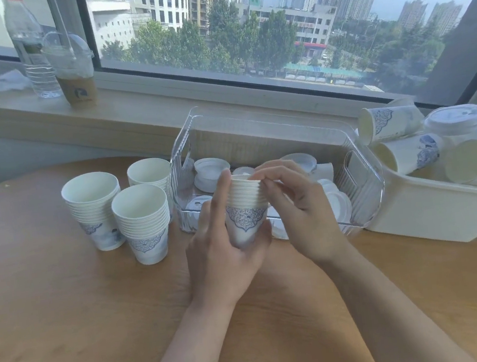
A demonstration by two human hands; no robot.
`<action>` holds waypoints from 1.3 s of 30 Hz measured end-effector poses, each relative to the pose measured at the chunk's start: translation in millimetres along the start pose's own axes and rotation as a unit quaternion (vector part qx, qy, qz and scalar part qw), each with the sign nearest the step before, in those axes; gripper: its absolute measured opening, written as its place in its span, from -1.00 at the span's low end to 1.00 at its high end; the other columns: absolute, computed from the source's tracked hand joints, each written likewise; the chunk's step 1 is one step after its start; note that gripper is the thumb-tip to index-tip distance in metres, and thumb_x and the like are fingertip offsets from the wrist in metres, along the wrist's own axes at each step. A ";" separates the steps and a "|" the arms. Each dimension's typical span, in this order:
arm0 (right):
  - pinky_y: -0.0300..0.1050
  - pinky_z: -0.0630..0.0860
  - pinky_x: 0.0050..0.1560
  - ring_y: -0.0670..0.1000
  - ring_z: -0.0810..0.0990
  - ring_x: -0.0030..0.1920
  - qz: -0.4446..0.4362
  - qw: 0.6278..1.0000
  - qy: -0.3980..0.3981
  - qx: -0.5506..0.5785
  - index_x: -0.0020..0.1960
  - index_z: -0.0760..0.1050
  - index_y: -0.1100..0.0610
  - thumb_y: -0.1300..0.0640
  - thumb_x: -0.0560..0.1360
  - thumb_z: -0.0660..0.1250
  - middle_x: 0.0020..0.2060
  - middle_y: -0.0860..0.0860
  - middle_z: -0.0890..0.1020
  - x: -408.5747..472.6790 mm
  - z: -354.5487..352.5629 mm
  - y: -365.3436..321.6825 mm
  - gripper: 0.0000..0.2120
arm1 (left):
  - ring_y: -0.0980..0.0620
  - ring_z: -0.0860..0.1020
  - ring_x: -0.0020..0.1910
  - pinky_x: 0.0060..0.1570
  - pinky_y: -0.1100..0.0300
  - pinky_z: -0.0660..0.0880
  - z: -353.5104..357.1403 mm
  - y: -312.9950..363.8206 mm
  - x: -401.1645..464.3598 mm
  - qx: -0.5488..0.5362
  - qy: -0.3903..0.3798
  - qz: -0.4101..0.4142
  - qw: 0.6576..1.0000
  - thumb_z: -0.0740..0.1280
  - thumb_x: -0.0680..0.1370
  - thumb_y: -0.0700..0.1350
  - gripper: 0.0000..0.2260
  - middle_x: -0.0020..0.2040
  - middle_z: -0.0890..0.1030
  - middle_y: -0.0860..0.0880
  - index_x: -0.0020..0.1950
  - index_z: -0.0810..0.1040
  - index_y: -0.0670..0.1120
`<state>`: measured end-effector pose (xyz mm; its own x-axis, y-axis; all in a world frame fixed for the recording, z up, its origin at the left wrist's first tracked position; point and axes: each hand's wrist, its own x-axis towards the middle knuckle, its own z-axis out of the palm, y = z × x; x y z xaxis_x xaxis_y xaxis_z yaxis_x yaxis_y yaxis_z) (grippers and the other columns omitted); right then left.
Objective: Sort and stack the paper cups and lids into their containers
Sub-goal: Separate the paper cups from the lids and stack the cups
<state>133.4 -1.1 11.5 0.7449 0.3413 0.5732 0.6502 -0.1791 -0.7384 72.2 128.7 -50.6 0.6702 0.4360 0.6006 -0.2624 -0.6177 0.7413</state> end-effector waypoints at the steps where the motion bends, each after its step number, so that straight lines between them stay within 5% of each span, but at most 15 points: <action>1: 0.22 0.54 0.27 0.11 0.59 0.27 -0.001 1.000 0.019 0.010 0.12 0.69 0.02 0.20 0.69 0.26 0.13 -0.10 0.62 -3.6 6.4 2.7 -0.77 | 0.11 0.59 -0.17 -0.18 0.14 0.56 -1.4 -1.0 0.0 0.003 0.003 0.001 1.000 0.54 0.43 0.20 -0.15 0.16 0.63 0.12 0.64 0.20 0.26; 7: 0.25 0.52 0.32 0.14 0.51 0.39 0.014 0.994 0.089 0.058 0.29 0.65 0.00 0.16 0.72 0.26 0.28 -0.08 0.55 -21.8 41.5 13.9 -0.75 | -0.02 0.66 -0.02 -0.09 -0.02 0.62 -12.3 -2.3 0.5 0.023 0.003 0.009 1.000 0.45 0.48 0.27 -0.26 0.16 0.67 0.03 0.60 0.32 0.10; 13: -0.10 0.49 0.32 -0.05 0.57 0.33 -0.014 0.997 0.069 -0.014 0.49 0.46 -0.02 0.03 0.74 0.18 0.33 -0.15 0.57 -33.8 44.5 25.3 -0.66 | -0.03 0.66 0.10 -0.01 -0.07 0.64 -27.9 2.1 -3.4 0.031 0.021 0.003 0.999 0.46 0.50 0.24 -0.25 0.24 0.65 0.06 0.62 0.25 0.12; 16: -0.06 0.47 0.29 -0.07 0.58 0.29 -0.031 0.996 0.041 -0.072 0.46 0.51 0.03 0.06 0.73 0.16 0.27 -0.12 0.63 -32.6 43.0 30.8 -0.66 | 0.04 0.67 0.10 0.00 -0.04 0.65 -35.9 6.3 -4.2 0.034 0.031 0.005 0.999 0.49 0.51 0.20 -0.23 0.28 0.63 0.07 0.64 0.26 0.09; 21: -0.01 0.40 0.12 0.01 0.58 0.07 -0.069 0.980 0.011 -0.189 0.11 0.65 0.05 0.08 0.65 0.22 0.06 -0.12 0.68 -35.5 47.9 31.8 -0.77 | -0.02 0.63 0.17 0.13 -0.02 0.60 -61.0 15.8 -16.6 0.059 0.031 0.043 0.997 0.51 0.49 0.11 -0.23 0.32 0.62 0.01 0.64 0.27 0.08; 27: -0.09 0.36 0.23 -0.02 0.61 0.15 -0.059 0.979 0.017 -0.193 0.20 0.68 0.00 0.04 0.67 0.26 0.11 -0.16 0.69 -36.5 49.5 33.0 -0.76 | 0.16 0.57 -0.04 -0.05 0.25 0.54 -105.1 9.9 -30.0 0.107 0.065 0.024 0.992 0.51 0.44 0.13 -0.22 0.19 0.62 0.08 0.62 0.28 0.11; 31: -0.06 0.36 0.24 0.00 0.61 0.14 -0.065 0.979 0.023 -0.190 0.18 0.69 0.01 0.04 0.67 0.25 0.10 -0.16 0.69 -37.6 50.3 33.3 -0.75 | 0.09 0.65 0.12 0.02 -0.05 0.64 -132.1 -5.7 -33.5 0.107 0.086 -0.019 0.990 0.55 0.42 0.09 -0.18 0.30 0.61 0.12 0.61 0.23 0.18; 39: -0.06 0.34 0.27 0.00 0.60 0.17 -0.055 0.980 0.016 -0.189 0.19 0.71 -0.01 0.05 0.66 0.27 0.12 -0.15 0.68 -38.8 49.9 31.9 -0.75 | -0.01 0.59 0.25 0.19 -0.10 0.58 -161.7 -31.3 -31.9 0.152 0.121 -0.065 0.979 0.56 0.43 0.05 -0.19 0.39 0.58 0.04 0.60 0.24 0.18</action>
<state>117.8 26.0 -52.1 0.6669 0.3499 0.6579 0.7317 -0.4742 -0.4896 -53.3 239.9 -44.5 0.4911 0.6436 0.5870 0.0587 -0.6968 0.7149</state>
